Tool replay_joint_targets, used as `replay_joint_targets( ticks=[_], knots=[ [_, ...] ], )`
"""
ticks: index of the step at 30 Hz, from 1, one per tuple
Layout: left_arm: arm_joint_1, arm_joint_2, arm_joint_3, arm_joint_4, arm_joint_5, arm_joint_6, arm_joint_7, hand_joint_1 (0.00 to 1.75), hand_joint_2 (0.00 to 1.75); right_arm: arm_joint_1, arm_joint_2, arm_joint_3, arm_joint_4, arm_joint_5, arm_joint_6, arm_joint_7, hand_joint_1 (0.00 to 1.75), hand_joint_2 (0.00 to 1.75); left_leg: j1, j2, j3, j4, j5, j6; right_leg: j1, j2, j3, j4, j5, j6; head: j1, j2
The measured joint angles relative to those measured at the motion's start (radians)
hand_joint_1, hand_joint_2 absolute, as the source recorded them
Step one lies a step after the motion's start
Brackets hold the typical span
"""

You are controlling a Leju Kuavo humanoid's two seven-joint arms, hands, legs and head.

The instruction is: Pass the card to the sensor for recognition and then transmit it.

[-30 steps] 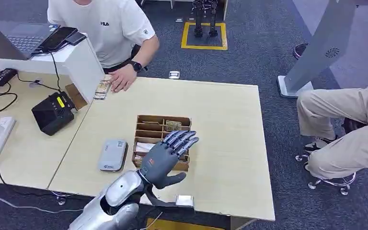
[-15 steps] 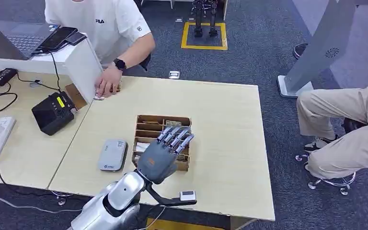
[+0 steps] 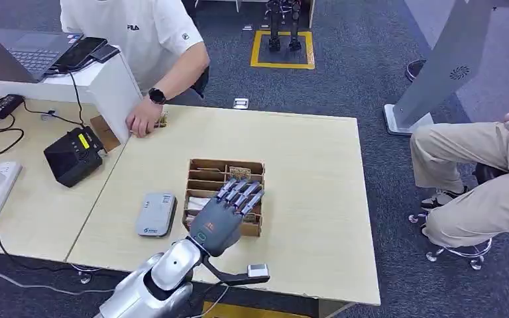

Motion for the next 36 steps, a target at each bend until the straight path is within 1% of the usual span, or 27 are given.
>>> replay_joint_targets(
  ticks=[1, 6, 9, 11, 21, 29, 34, 35, 36],
  knots=[
    [-0.001, 0.0, 0.0, 0.005, -0.001, 0.0, 0.007, 0.0, 1.75, 0.0, 0.0, 0.0, 0.0, 0.0, 0.0, 0.0, 0.0, 1.75, 0.0, 0.0, 0.0, 0.0, 0.0, 0.0, 0.0, 0.0, 0.0, 0.0, 0.0, 0.0, 0.0, 0.0],
    [-0.002, 0.0, 0.0, 0.026, -0.052, 0.002, 0.098, 0.0, 1.75, 0.002, 0.0, 0.0, -0.004, -0.002, 0.0, 0.014, 0.0, 1.75, 0.0, 0.0, 0.0, 0.0, 0.0, 0.0, 0.0, 0.0, 0.0, 0.0, 0.0, 0.0, 0.0, 0.0],
    [-0.002, 0.001, 0.001, 0.037, -0.074, -0.004, 0.132, 0.0, 1.75, 0.005, 0.0, 0.0, -0.006, -0.002, 0.0, 0.026, 0.0, 1.75, 0.0, 0.0, 0.0, 0.0, 0.0, 0.0, 0.0, 0.0, 0.0, 0.0, 0.0, 0.0, 0.0, 0.0],
    [-0.001, 0.003, 0.003, 0.042, -0.082, -0.012, 0.145, 0.0, 1.75, 0.007, 0.0, 0.0, -0.008, -0.003, 0.0, 0.029, 0.0, 1.75, 0.0, 0.0, 0.0, 0.0, 0.0, 0.0, 0.0, 0.0, 0.0, 0.0, 0.0, 0.0, 0.0, 0.0],
    [-0.001, 0.008, 0.022, 0.056, -0.093, -0.031, 0.157, 0.0, 1.75, 0.012, 0.0, 0.0, -0.015, -0.003, 0.0, 0.038, 0.0, 1.75, 0.0, 0.0, -0.001, 0.0, 0.0, 0.0, 0.0, 0.0, 0.0, 0.0, 0.0, 0.0, 0.0, 0.0],
    [-0.001, 0.01, 0.041, 0.065, -0.122, -0.049, 0.182, 0.0, 1.75, 0.014, 0.0, 0.0, -0.021, -0.002, 0.0, 0.056, 0.0, 1.75, 0.0, 0.0, -0.001, 0.0, 0.0, 0.0, 0.0, 0.0, 0.0, 0.0, 0.0, 0.0, 0.0, 0.0],
    [0.001, 0.013, 0.056, 0.068, -0.112, -0.022, 0.178, 0.0, 1.75, 0.016, 0.0, 0.0, -0.023, -0.005, 0.0, 0.062, 0.0, 1.75, 0.0, 0.0, -0.001, 0.0, 0.0, 0.0, 0.0, 0.0, 0.0, 0.0, 0.0, 0.0, 0.0, 0.0],
    [0.003, 0.013, 0.06, 0.068, -0.091, -0.006, 0.164, 0.0, 1.75, 0.017, 0.0, 0.0, -0.023, -0.005, 0.0, 0.062, 0.0, 1.75, 0.0, 0.0, -0.001, 0.0, 0.0, 0.0, 0.0, 0.0, 0.0, 0.0, 0.0, 0.0, 0.0, 0.0],
    [0.006, 0.012, 0.063, 0.068, -0.049, 0.015, 0.129, 0.0, 1.75, 0.017, 0.0, 0.0, -0.023, -0.005, 0.0, 0.061, 0.0, 1.75, 0.0, 0.0, -0.001, 0.0, 0.0, 0.0, 0.0, 0.0, 0.0, 0.0, 0.0, 0.0, 0.0, 0.0]
  ],
)
